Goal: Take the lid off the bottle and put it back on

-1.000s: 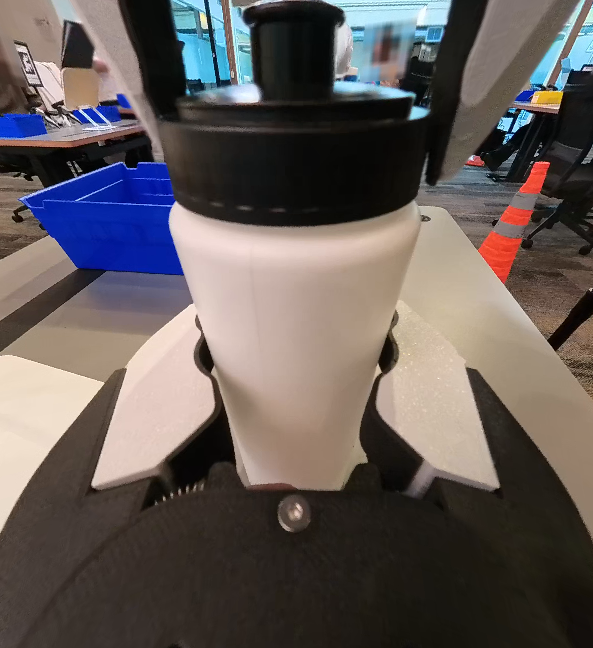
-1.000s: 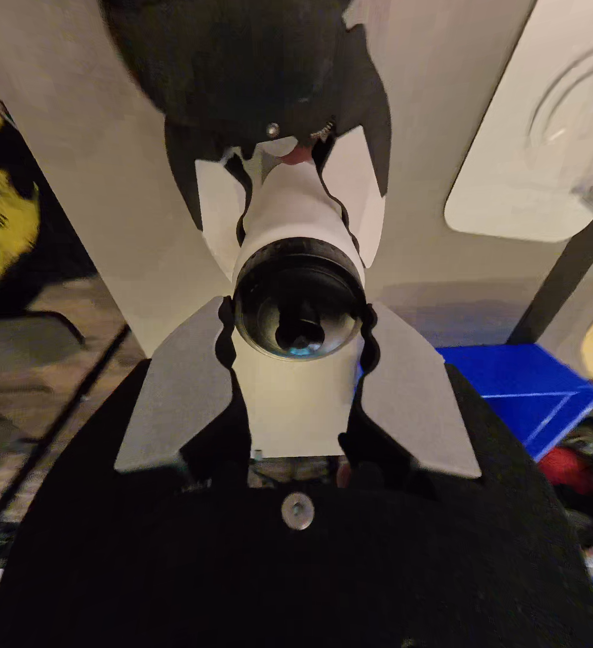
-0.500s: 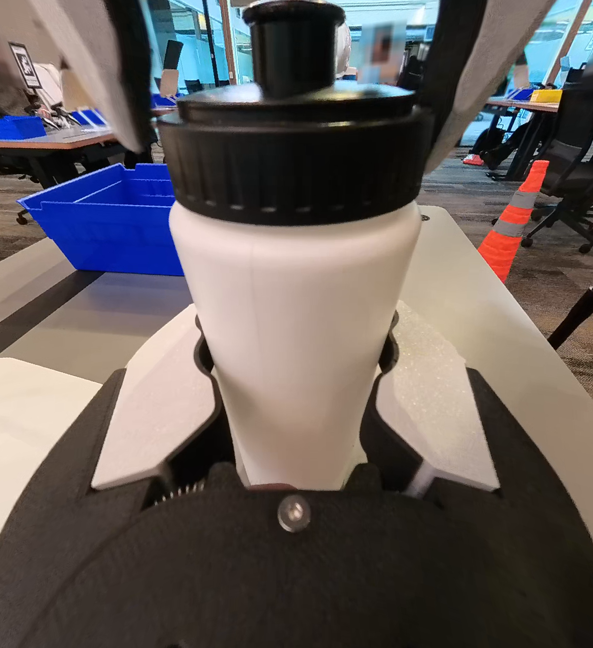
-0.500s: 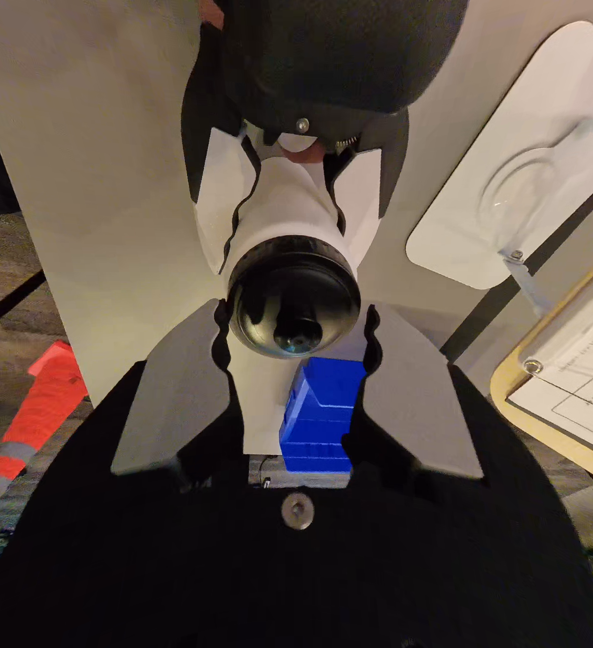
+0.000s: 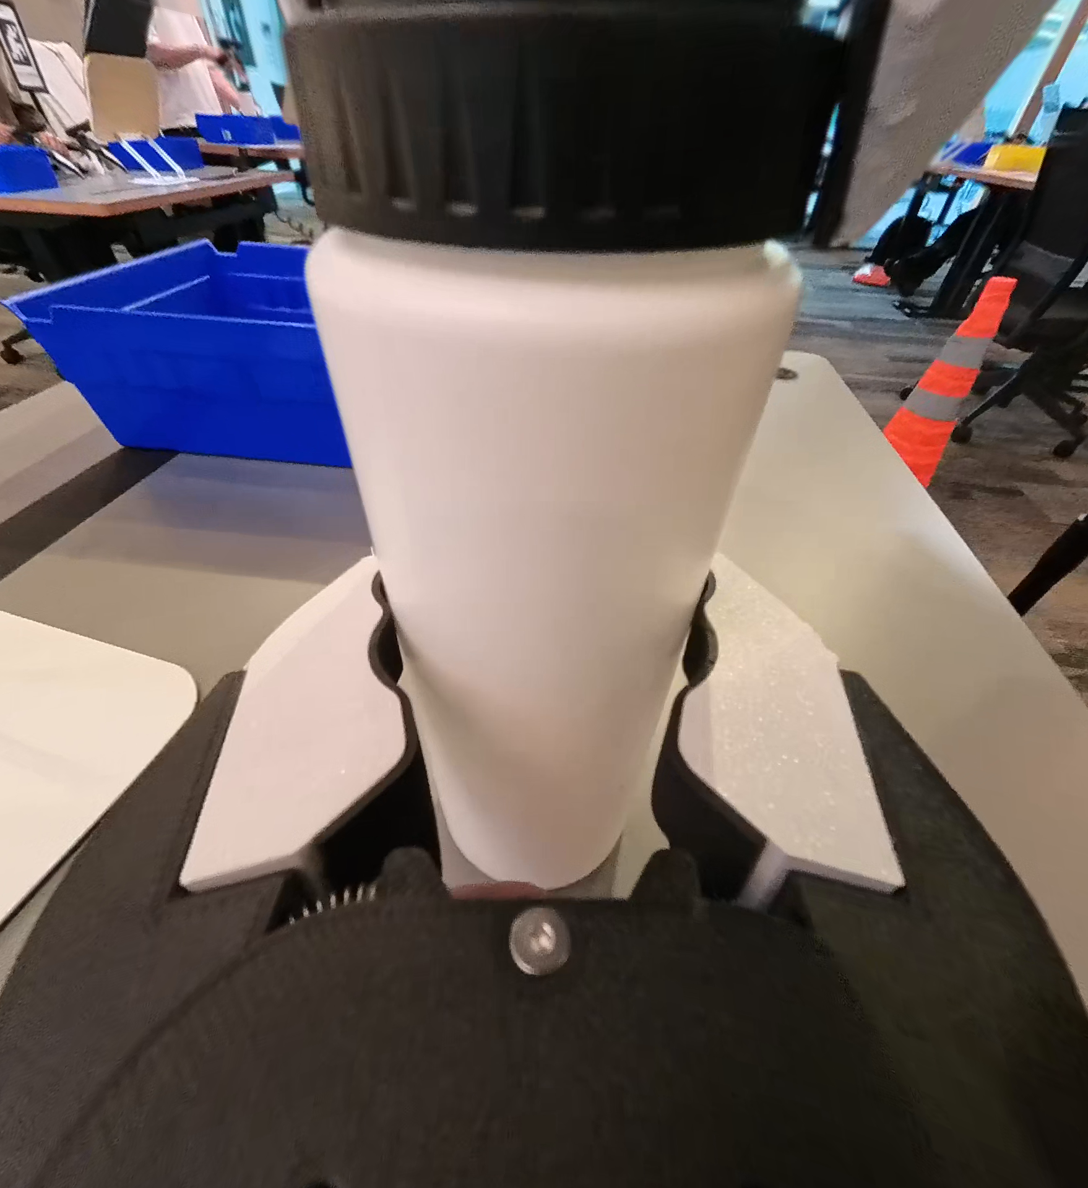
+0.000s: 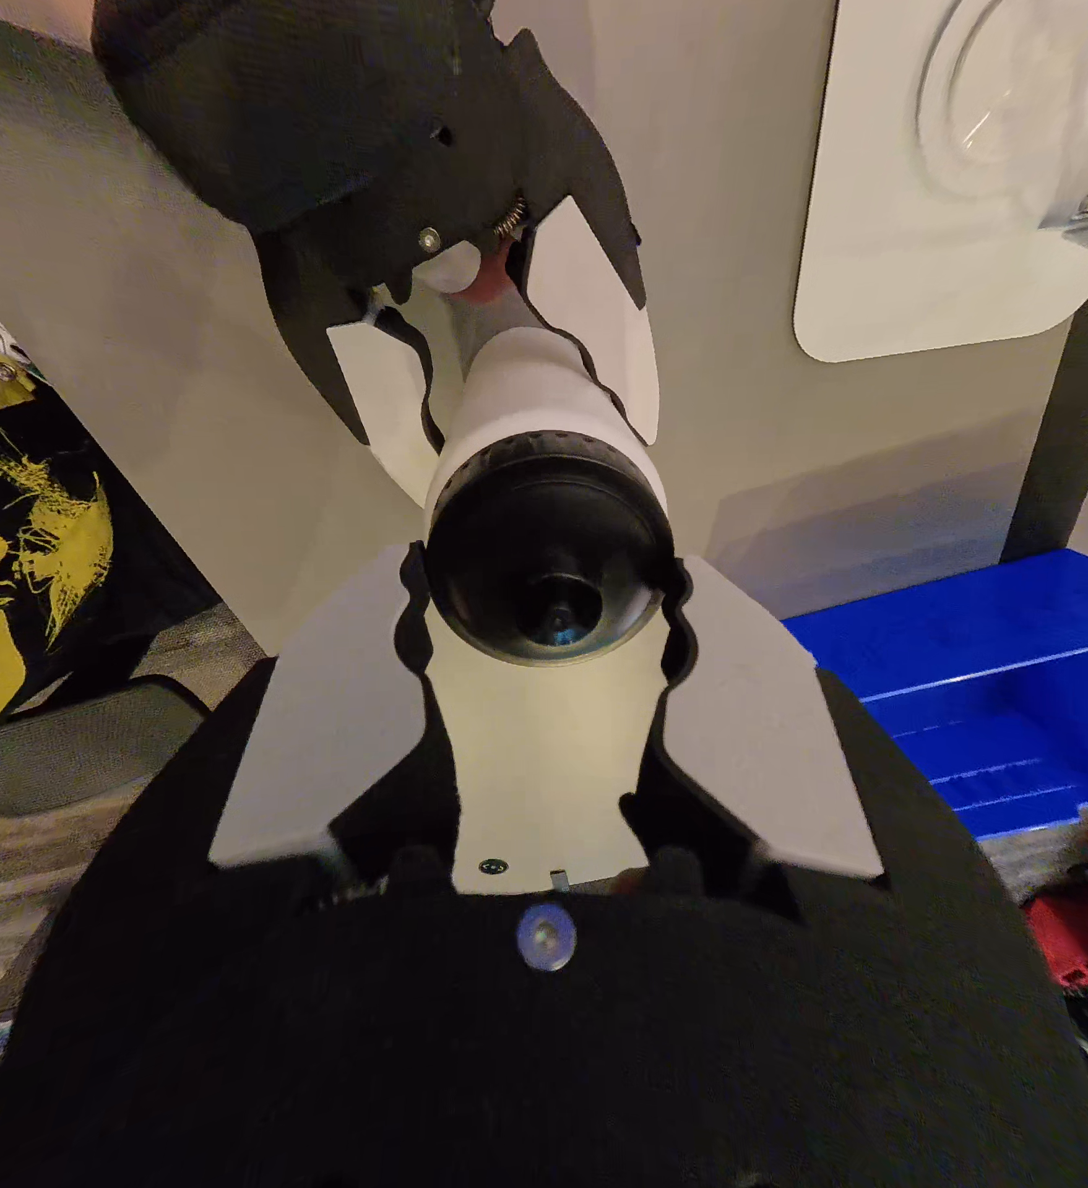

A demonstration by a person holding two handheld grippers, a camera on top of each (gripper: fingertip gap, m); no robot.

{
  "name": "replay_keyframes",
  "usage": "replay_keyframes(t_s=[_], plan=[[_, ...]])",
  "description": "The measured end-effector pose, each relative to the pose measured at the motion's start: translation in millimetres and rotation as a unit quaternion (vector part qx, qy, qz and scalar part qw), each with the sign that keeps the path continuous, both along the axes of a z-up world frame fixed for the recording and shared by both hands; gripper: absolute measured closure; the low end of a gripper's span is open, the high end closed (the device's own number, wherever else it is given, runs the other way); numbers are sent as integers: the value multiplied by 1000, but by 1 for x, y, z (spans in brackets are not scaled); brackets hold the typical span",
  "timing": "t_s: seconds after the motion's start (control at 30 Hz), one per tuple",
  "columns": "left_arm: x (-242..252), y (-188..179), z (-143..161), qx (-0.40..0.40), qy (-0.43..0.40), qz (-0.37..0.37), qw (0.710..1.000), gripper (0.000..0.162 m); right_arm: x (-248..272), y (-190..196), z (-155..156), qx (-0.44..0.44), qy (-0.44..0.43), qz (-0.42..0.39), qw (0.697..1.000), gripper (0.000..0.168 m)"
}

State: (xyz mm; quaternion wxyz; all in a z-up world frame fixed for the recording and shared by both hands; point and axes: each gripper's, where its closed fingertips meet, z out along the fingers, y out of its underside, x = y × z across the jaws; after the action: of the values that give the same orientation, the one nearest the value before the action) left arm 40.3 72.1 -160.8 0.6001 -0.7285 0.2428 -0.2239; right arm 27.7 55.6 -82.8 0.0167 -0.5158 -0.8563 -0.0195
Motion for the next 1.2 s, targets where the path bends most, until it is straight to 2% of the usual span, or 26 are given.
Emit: replay_keyframes(t_s=[0.27, 0.37, 0.53, 0.67, 0.77, 0.87, 0.93, 1.03, 1.2], plan=[[-1, 3, 9, 11, -5, 12, 1000, 75, -2, 2, 0, -3, -6, 21, 1000, 96], [-4, 3, 6, 9, -9, 16, 1000, 75, -1, 6, 0, 1, 2, 30, 1000, 73], [-6, 1, 4, 7, -9, 13, 1000, 75, 3, 3, 16, -69, 129, 26, 989, 62], [-5, 1, 5, 8, -14, 10, 1000, 75, 7, -2, 0, -197, 265, 0, 944, 60], [-3, 1, 5, 9, -17, 8, 1000, 75, 3, -9, -27, -243, 344, 4, 907, 55], [1, 1, 4, 9, -13, 5, 1000, 75, -10, -12, -46, -281, 413, -18, 866, 60], [4, 3, 3, 10, -4, 7, 1000, 75, -17, -21, -47, -337, 445, -24, 829, 67], [2, 5, 1, 8, 0, 16, 1000, 75, -26, -20, -45, -356, 495, -31, 792, 65], [7, 2, 5, 18, -4, 9, 1000, 74, -21, -21, -37, -374, 510, -33, 774, 67]])
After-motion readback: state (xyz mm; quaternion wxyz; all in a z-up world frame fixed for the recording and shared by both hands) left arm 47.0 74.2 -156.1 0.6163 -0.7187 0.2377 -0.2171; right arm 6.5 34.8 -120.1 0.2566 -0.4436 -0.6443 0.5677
